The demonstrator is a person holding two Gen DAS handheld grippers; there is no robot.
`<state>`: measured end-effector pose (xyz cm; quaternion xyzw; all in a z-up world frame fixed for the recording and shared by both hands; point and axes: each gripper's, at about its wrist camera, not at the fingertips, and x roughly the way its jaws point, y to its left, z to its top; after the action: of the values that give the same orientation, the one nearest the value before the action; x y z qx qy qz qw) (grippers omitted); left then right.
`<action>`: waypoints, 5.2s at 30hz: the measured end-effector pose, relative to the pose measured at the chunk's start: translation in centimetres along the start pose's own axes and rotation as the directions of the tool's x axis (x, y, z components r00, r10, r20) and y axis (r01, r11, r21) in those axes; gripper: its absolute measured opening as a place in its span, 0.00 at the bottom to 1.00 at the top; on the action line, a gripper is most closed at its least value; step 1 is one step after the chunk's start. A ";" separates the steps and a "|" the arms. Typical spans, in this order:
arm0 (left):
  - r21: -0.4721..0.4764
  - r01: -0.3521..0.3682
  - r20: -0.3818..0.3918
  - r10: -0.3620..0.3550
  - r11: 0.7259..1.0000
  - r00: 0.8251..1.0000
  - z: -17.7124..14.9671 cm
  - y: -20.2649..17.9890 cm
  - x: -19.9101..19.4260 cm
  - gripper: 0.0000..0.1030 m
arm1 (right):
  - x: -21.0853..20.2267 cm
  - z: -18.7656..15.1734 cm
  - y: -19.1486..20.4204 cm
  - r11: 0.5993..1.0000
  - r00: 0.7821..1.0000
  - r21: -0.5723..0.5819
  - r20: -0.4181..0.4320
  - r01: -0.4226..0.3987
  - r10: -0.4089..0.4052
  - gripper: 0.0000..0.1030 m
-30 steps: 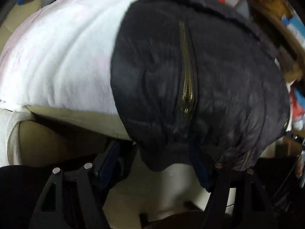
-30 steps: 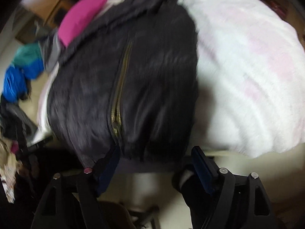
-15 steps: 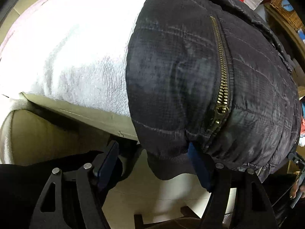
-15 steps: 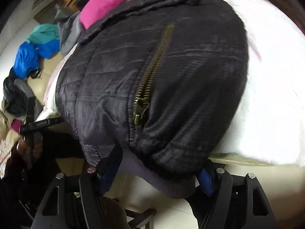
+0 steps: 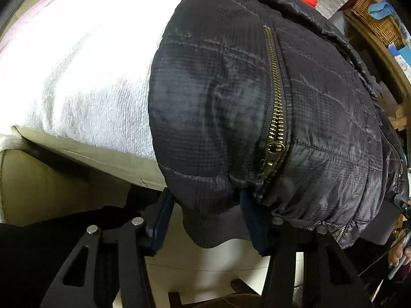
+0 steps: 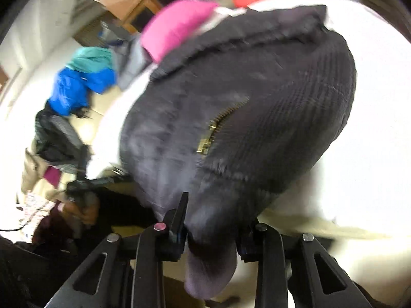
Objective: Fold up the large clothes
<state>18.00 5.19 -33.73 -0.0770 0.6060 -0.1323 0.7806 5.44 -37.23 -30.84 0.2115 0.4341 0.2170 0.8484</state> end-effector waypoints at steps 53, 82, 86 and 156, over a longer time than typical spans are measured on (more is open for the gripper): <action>0.134 0.486 0.305 -0.503 0.863 0.809 11.2 -1.6 -8.5 0.20 | -6.6 17.8 1.6 0.974 0.798 0.097 0.593 -0.205 0.109 0.25; -0.114 0.389 0.390 -0.319 0.914 0.864 44.1 -6.4 6.6 0.16 | 13.6 37.7 -20.8 0.701 0.854 0.587 0.517 -0.404 0.059 0.31; -0.148 0.493 0.402 -0.404 0.857 0.822 44.4 -5.2 7.7 0.25 | 12.6 37.3 -21.5 0.640 0.807 0.557 0.564 -0.529 0.176 0.53; -0.292 0.236 0.306 -0.143 0.927 0.941 12.6 3.4 -1.5 0.63 | 3.6 7.6 -9.0 0.747 0.917 0.660 0.342 -0.080 -0.203 0.50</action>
<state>30.26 8.39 -30.10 -0.2810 0.4930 -0.0939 0.8180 15.25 -43.91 -34.04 0.5221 0.3102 -0.0265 0.7940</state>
